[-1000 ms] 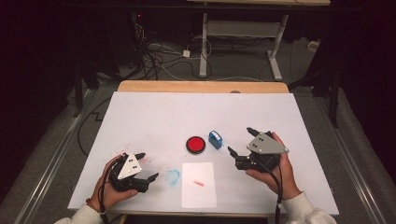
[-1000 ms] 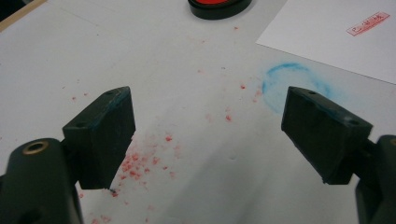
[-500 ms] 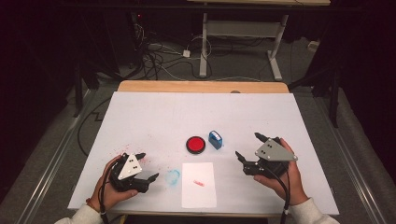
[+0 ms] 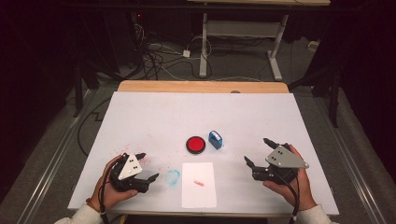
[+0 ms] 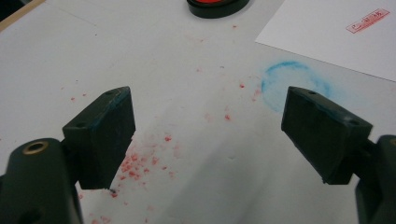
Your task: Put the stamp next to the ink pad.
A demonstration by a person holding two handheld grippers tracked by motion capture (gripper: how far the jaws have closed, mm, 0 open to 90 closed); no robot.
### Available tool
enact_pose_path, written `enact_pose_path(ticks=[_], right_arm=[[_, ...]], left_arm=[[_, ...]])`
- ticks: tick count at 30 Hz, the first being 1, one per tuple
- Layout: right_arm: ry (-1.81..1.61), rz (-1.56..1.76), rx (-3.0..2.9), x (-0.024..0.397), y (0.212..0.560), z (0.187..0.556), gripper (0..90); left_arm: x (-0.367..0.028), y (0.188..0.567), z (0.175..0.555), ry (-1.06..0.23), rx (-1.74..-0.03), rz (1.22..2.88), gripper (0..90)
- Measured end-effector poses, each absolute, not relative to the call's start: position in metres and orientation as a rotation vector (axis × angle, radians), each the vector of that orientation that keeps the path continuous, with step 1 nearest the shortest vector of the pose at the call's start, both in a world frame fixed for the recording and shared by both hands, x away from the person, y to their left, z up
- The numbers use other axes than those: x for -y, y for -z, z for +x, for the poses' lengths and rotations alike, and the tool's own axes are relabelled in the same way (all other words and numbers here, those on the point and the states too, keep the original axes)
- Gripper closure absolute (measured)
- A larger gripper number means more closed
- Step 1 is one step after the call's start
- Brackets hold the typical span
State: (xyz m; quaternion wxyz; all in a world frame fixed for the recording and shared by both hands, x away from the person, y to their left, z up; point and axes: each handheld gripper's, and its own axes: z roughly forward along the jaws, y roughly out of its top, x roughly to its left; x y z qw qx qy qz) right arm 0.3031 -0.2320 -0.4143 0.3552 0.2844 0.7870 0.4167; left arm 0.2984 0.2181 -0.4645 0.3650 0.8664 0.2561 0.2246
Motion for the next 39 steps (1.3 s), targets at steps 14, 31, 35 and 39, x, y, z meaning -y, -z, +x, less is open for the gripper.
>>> enact_pose_path(ticks=[14,31,35,39], right_arm=[[-1.044,0.783,-2.043,0.255,0.444,0.298,17.5],[-1.048,0.869,-2.051,0.271,0.473,0.289,18.6],[-1.061,0.859,-2.041,0.269,0.470,0.288,18.6],[-1.101,0.842,-2.025,0.266,0.462,0.285,18.5]], left_arm=[[-0.217,0.464,0.300,-0.574,-0.652,2.227,17.3],[-0.216,0.464,0.298,-0.576,-0.651,2.232,17.3],[-0.215,0.464,0.297,-0.583,-0.641,2.236,17.3],[-0.217,0.463,0.296,-0.582,-0.648,2.223,17.3]])
